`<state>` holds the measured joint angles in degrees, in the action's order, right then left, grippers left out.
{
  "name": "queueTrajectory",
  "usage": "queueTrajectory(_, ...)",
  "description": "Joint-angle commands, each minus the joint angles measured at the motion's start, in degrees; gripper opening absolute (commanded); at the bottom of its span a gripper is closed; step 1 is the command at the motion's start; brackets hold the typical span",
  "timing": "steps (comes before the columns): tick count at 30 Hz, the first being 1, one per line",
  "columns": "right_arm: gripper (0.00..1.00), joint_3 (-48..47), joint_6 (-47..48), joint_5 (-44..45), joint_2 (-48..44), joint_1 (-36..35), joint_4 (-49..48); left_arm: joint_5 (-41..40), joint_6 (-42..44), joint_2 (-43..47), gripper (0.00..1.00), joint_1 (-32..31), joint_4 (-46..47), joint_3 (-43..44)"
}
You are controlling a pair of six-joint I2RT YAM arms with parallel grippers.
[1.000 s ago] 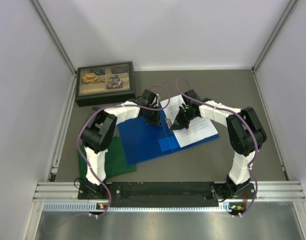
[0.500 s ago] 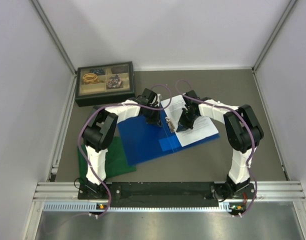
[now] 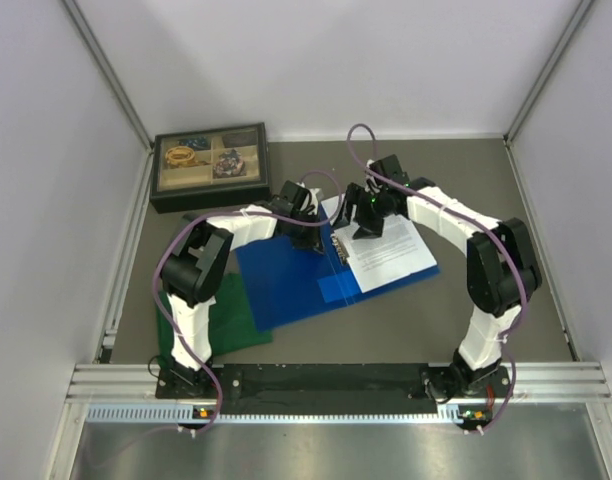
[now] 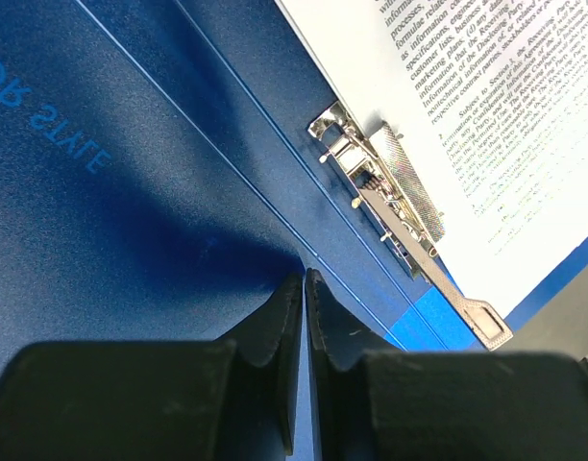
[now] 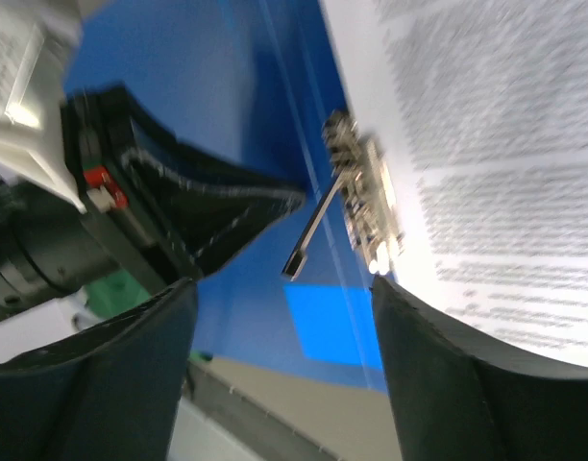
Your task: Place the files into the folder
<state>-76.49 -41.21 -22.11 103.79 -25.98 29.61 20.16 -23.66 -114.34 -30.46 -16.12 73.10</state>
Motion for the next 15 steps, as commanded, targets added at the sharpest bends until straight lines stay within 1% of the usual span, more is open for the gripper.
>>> queueTrajectory(1, 0.81, -6.4, 13.8, 10.6, -2.8, 3.9, 7.0, -4.9, 3.4, -4.3, 0.12, -0.6, -5.2, -5.2)
queueTrajectory(2, 0.89, -6.6, 16.1, 14.5, -2.8, 4.7, 7.7, -4.9, 3.4, -4.4, 0.12, -0.5, -5.2, -5.2)
queueTrajectory(3, 0.99, -6.6, 20.4, 19.9, -2.5, 5.7, 8.0, -5.0, 3.4, -4.4, 0.12, -0.6, -5.2, -5.1)
queueTrajectory(4, 0.99, -6.4, 22.3, 20.7, -1.9, 7.0, 7.8, -5.0, 3.4, -4.5, 0.12, -0.6, -5.1, -5.1)
queueTrajectory(6, 0.99, -8.0, 25.2, 21.9, 1.5, 11.0, 11.3, -4.8, 3.4, -4.5, 0.12, -0.6, -5.1, -5.1)
queueTrajectory(8, 0.99, -8.0, 26.6, 21.9, 3.2, 14.3, 12.5, -4.7, 3.4, -4.4, 0.12, -0.6, -5.1, -5.2)
queueTrajectory(12, 0.99, -6.6, 30.0, 25.6, 4.6, 15.3, 11.2, -4.8, 3.4, -4.1, 0.12, -0.6, -4.8, -5.3)
queueTrajectory(15, 0.99, -6.7, 31.5, 22.6, 6.0, 15.3, 10.7, -4.8, 3.4, -4.1, 0.12, -0.5, -4.8, -5.3)
